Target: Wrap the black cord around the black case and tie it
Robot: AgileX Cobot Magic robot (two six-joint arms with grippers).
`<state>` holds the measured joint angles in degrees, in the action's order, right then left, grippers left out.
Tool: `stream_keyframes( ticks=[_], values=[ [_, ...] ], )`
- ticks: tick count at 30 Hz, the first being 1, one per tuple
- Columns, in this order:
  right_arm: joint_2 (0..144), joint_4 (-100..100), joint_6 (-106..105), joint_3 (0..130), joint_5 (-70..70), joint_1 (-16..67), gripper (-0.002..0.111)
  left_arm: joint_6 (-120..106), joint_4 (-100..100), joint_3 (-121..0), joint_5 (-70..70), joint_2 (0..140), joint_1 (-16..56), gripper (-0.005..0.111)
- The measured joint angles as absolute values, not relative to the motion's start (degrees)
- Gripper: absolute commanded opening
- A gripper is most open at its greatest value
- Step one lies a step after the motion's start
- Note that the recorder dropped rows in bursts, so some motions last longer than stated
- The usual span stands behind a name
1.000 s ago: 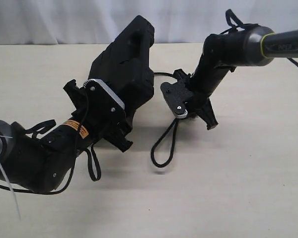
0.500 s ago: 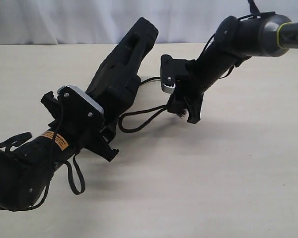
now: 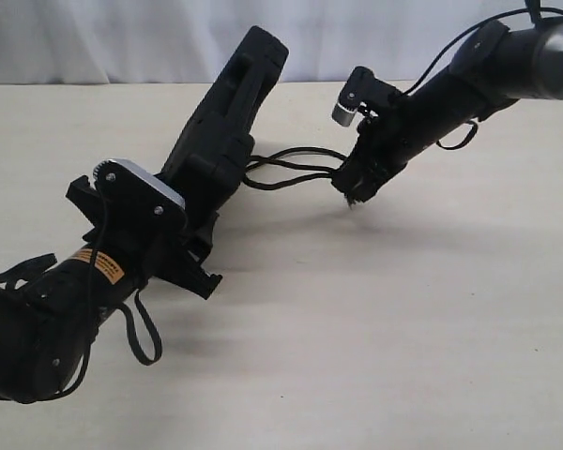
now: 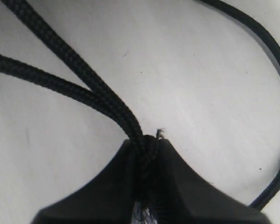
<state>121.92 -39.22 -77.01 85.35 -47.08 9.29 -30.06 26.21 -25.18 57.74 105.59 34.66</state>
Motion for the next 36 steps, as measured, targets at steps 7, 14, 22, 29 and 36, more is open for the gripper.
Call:
stream_keyframes(
  ticks=[7, 14, 22, 29, 36],
  values=[
    [121.9, -39.4, -64.6, 85.3, -41.5, 9.3, 0.005, -29.1, 27.4, -25.1, 58.5, 105.6, 34.7, 0.0],
    [121.3, -40.4, -62.4, 85.3, -41.1, 9.3, 0.005, -28.9, 28.7, -25.1, 58.7, 105.6, 34.7, 0.0],
    [117.5, -41.6, -60.6, 85.3, -41.1, 9.3, 0.005, -28.8, 26.1, -25.0, 58.6, 105.6, 34.7, 0.0],
    [117.2, -41.4, -59.9, 85.3, -41.5, 10.8, 0.005, -29.1, 24.6, -25.0, 58.2, 105.6, 34.7, 0.0],
    [117.2, -43.6, -60.1, 85.3, -41.4, 15.6, 0.005, -29.4, 17.7, -25.0, 56.7, 105.6, 34.2, 0.0]
  ],
)
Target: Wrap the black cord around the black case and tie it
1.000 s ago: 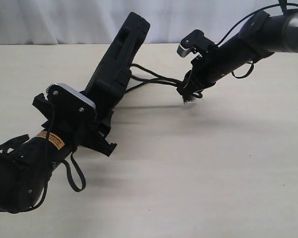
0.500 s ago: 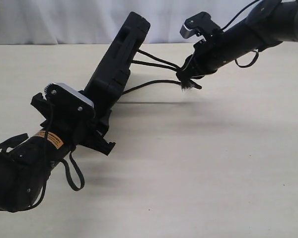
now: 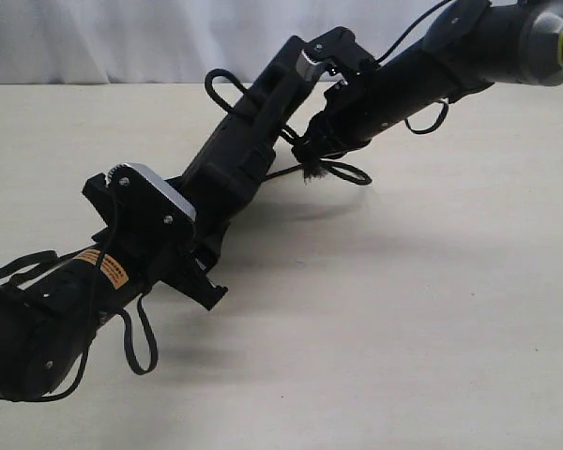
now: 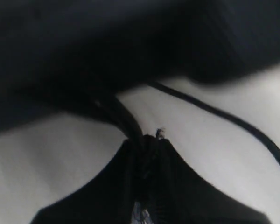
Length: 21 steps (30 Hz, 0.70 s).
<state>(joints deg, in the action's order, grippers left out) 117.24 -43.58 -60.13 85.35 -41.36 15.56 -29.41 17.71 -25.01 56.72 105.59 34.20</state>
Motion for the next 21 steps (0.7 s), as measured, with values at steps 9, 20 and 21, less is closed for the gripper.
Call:
stream_keyframes(
  ticks=[9, 20, 21],
  values=[
    [116.9, -47.7, -61.1, 85.2, -42.3, 16.2, 0.005, -28.8, 16.7, -25.0, 55.8, 105.3, 34.1, 0.0],
    [111.3, -46.9, -59.1, 85.2, -46.9, 16.6, 0.005, -31.5, 21.2, -25.0, 56.3, 105.1, 34.6, 0.001],
    [111.3, -46.9, -59.1, 85.2, -47.3, 16.6, 0.005, -31.7, 21.1, -25.0, 56.3, 105.1, 34.6, 0.003]
  ],
)
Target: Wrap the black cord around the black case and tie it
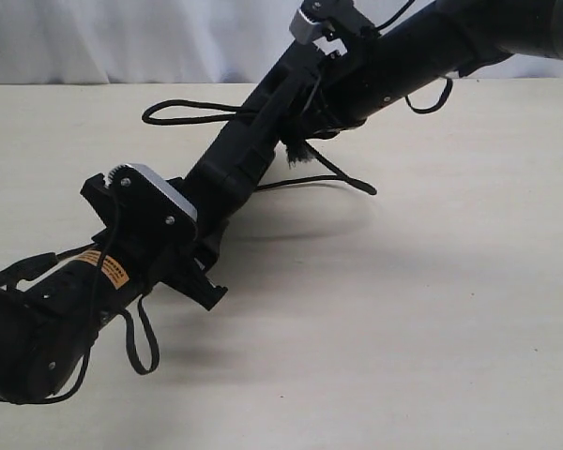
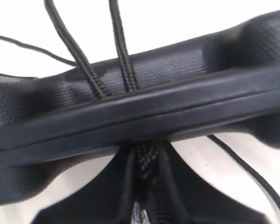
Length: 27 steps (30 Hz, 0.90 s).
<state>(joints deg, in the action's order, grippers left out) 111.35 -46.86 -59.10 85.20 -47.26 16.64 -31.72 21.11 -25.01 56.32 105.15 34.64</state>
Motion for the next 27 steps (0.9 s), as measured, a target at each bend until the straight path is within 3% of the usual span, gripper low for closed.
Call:
stream_keyframes(
  ticks=[11, 21, 27],
  values=[
    [111.3, -46.0, -57.9, 85.2, -48.8, 16.6, 0.005, -30.8, 16.7, -25.0, 55.6, 105.1, 34.1, 0.06],
    [111.2, -46.0, -56.8, 85.2, -48.4, 16.6, 0.005, -27.0, 16.8, -25.0, 55.8, 105.1, 34.1, 0.083],
    [111.2, -46.0, -56.4, 85.2, -47.5, 16.6, 0.005, -26.4, 16.6, -25.0, 53.7, 103.8, 34.2, 0.087]
  ],
)
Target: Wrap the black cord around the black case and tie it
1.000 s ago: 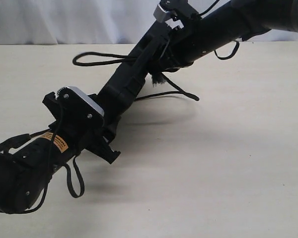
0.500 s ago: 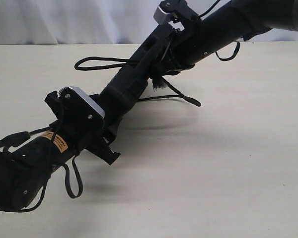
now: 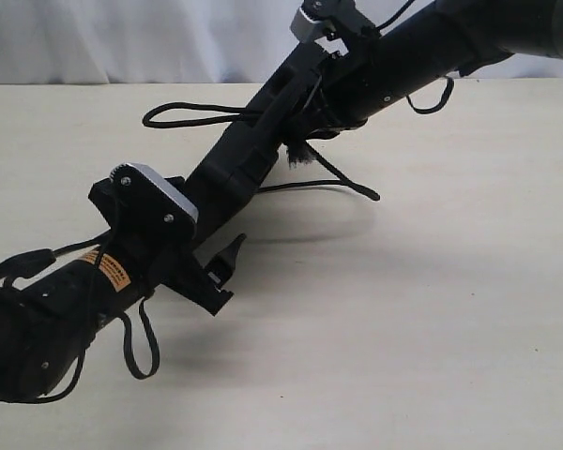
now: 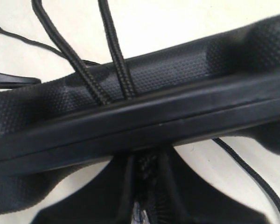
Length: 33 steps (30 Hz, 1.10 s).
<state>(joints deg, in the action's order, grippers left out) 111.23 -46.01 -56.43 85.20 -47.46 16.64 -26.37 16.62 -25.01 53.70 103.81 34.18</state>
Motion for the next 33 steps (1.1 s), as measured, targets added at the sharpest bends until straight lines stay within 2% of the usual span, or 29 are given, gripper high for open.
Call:
stream_keyframes(
  ticks=[16, 20, 26, 29, 33],
  values=[
    [111.2, -46.0, -56.3, 85.2, -46.3, 16.6, 0.005, -28.4, 18.3, -24.9, 31.0, 82.7, 34.2, 0.086],
    [111.2, -46.0, -56.3, 85.2, -46.3, 16.6, 0.005, -35.2, 30.1, -24.9, 31.8, 74.7, 34.2, 0.086],
    [111.2, -46.0, -56.3, 85.2, -46.3, 16.6, 0.005, -39.8, 50.3, -24.9, 42.9, 67.7, 33.9, 0.086],
    [111.2, -46.0, -56.3, 85.2, -46.3, 16.6, 0.005, -36.8, 49.6, -26.3, 36.8, 67.6, 30.8, 0.086],
    [111.2, -46.0, -56.3, 85.2, -46.3, 16.6, 0.005, -35.2, 48.9, -33.4, 19.2, 70.5, 20.9, 0.086]
  ],
)
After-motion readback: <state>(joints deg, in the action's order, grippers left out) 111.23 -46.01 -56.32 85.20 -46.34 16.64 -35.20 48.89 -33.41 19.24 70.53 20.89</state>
